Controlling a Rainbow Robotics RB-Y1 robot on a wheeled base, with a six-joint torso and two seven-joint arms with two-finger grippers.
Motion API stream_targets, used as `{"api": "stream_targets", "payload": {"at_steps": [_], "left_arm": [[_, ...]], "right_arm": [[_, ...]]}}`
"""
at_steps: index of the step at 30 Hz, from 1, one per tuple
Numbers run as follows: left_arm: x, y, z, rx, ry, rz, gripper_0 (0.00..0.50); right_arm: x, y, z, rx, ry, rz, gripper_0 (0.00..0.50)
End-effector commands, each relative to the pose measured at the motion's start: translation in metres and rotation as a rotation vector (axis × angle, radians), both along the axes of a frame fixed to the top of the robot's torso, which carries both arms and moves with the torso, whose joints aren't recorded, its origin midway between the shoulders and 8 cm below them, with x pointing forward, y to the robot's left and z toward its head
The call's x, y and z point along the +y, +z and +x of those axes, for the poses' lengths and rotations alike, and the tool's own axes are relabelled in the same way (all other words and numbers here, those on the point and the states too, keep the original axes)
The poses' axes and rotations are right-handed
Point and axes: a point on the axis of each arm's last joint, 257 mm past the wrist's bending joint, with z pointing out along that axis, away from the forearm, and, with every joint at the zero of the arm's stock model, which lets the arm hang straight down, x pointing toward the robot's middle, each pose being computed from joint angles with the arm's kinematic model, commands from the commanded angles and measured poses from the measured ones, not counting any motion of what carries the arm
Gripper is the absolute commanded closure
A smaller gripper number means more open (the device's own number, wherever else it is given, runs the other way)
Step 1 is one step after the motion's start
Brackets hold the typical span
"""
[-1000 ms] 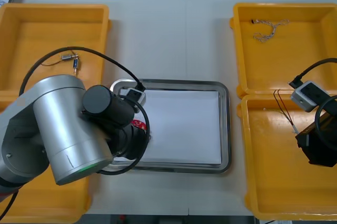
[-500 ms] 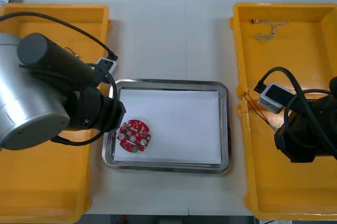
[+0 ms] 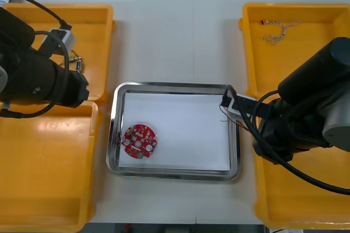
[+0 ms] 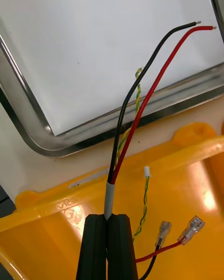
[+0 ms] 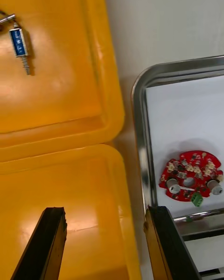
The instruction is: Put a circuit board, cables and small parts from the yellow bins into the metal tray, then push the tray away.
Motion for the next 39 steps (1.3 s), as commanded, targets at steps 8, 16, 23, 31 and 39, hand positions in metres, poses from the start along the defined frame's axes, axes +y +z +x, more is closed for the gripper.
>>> {"api": "stream_targets", "payload": {"at_steps": [8,16,23,31,39], "left_arm": [[0.058,0.022,0.034,-0.017,0.020,0.116,0.000],[0.078,0.039,0.063,-0.082,0.086,0.131,0.000],[0.080,0.041,0.085,-0.131,0.088,0.096,0.000],[0.091,0.036,0.103,-0.140,0.102,0.067,0.000],[0.093,0.019,0.119,-0.107,0.104,0.033,0.000]], "right_arm": [[0.040,-0.011,0.010,-0.048,0.213,-0.134,0.500],[0.078,-0.034,0.000,-0.028,0.274,-0.142,0.500],[0.101,-0.052,-0.009,-0.029,0.310,-0.148,0.500],[0.107,-0.071,-0.004,-0.028,0.320,-0.177,0.500],[0.115,-0.084,0.007,-0.044,0.364,-0.186,0.500]]}}
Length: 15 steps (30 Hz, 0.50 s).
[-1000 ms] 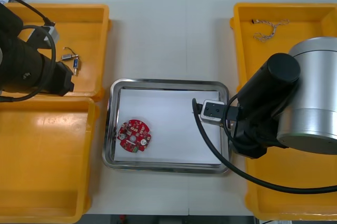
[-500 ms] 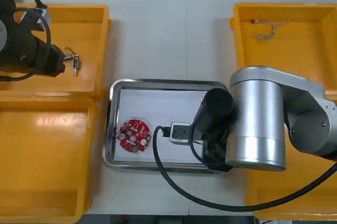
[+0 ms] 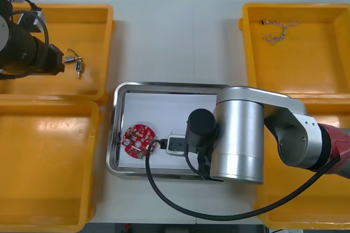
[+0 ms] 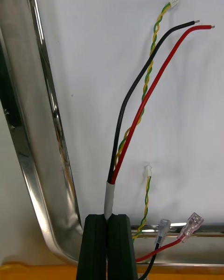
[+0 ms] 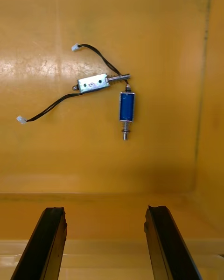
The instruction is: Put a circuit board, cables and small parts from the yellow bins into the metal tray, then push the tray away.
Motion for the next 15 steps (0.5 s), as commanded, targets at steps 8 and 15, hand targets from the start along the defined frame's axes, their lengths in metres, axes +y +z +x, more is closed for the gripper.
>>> {"api": "stream_targets", "payload": {"at_steps": [8,15], "left_arm": [[-0.015,0.021,0.038,-0.077,-0.084,-0.016,0.000],[-0.028,0.015,0.056,-0.093,-0.095,-0.079,0.000]], "right_arm": [[0.023,-0.014,0.002,-0.030,0.104,0.024,0.500],[0.016,-0.024,0.001,-0.033,0.087,0.035,0.495]]}}
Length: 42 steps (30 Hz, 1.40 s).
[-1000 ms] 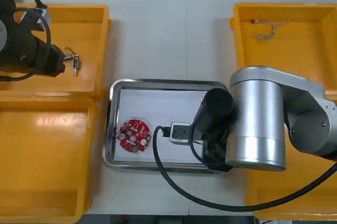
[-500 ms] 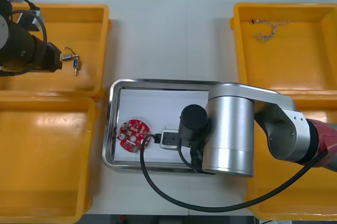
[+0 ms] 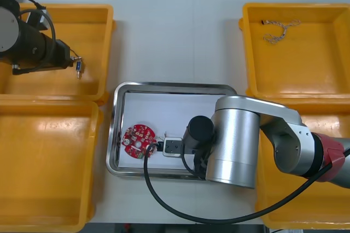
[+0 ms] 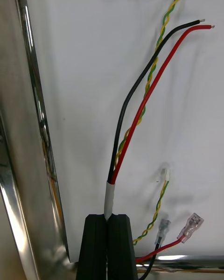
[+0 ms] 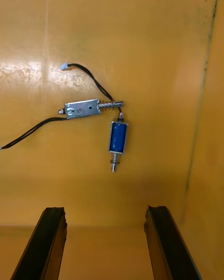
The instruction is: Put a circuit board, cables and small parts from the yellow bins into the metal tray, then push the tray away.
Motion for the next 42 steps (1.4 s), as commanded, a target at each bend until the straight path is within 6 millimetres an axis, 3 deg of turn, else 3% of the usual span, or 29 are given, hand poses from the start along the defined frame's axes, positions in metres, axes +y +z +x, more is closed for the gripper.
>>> {"api": "stream_targets", "payload": {"at_steps": [1,3,4,5,6,7,10,16,31,42], "left_arm": [[-0.018,0.026,0.024,-0.074,-0.127,0.032,0.000],[-0.023,0.023,0.029,-0.072,-0.130,0.013,0.000],[-0.026,0.022,0.032,-0.075,-0.131,0.005,0.000],[-0.028,0.021,0.036,-0.080,-0.131,-0.002,0.000],[-0.029,0.021,0.038,-0.081,-0.134,-0.005,0.000],[-0.030,0.019,0.040,-0.081,-0.138,-0.003,0.000],[-0.030,0.012,0.047,-0.086,-0.144,0.005,0.000],[-0.028,0.002,0.055,-0.085,-0.163,0.021,0.000],[-0.018,-0.019,0.066,-0.093,-0.176,0.069,0.000],[-0.034,-0.022,0.068,-0.096,-0.199,0.057,0.000]], "right_arm": [[0.004,-0.009,-0.009,0.006,0.032,0.010,0.495],[0.002,-0.012,-0.007,-0.002,0.026,0.014,0.473],[0.004,-0.012,-0.006,-0.005,0.028,0.027,0.377],[0.006,-0.013,-0.005,-0.010,0.032,0.041,0.377],[0.008,-0.014,-0.005,-0.012,0.036,0.052,0.201],[0.010,-0.014,-0.005,-0.013,0.041,0.063,0.133],[0.011,-0.014,-0.005,-0.016,0.047,0.076,0.000],[0.003,-0.008,-0.008,-0.022,0.038,0.061,0.000],[-0.027,0.053,-0.007,0.007,-0.053,0.107,0.000],[-0.067,0.106,0.005,0.055,-0.390,0.234,0.000]]}}
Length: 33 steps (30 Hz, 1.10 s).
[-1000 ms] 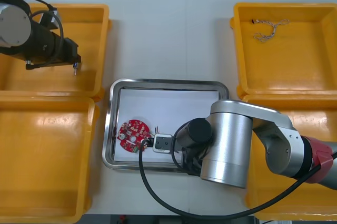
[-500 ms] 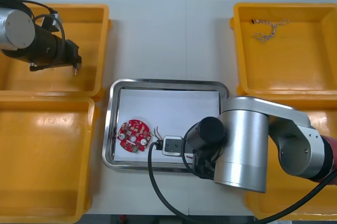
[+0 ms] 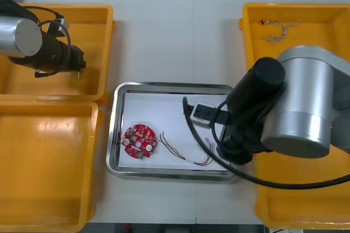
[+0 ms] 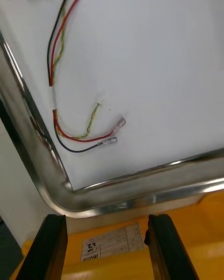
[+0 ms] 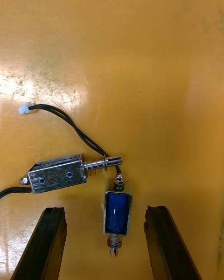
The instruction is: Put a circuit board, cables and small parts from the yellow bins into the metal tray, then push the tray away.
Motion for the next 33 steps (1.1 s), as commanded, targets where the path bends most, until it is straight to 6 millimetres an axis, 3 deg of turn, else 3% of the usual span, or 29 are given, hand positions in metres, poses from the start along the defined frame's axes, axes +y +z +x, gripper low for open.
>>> {"api": "stream_targets", "payload": {"at_steps": [1,9,19,26,33], "left_arm": [[-0.031,0.026,0.017,-0.066,-0.122,0.056,0.000],[-0.039,0.025,0.018,-0.067,-0.138,0.063,0.000],[-0.038,0.021,0.018,-0.067,-0.142,0.098,0.015],[-0.036,0.018,0.018,-0.064,-0.138,0.113,0.057],[-0.025,0.017,0.018,-0.056,-0.121,0.146,0.065]], "right_arm": [[-0.027,0.035,0.010,-0.013,-0.165,0.058,0.000],[-0.069,0.065,0.022,0.003,-0.481,0.138,0.000],[-0.122,0.084,0.058,0.008,-0.941,0.294,0.000],[-0.147,0.099,0.075,-0.003,-1.164,0.392,0.000],[-0.173,0.112,0.094,-0.057,-1.336,0.466,0.000]]}}
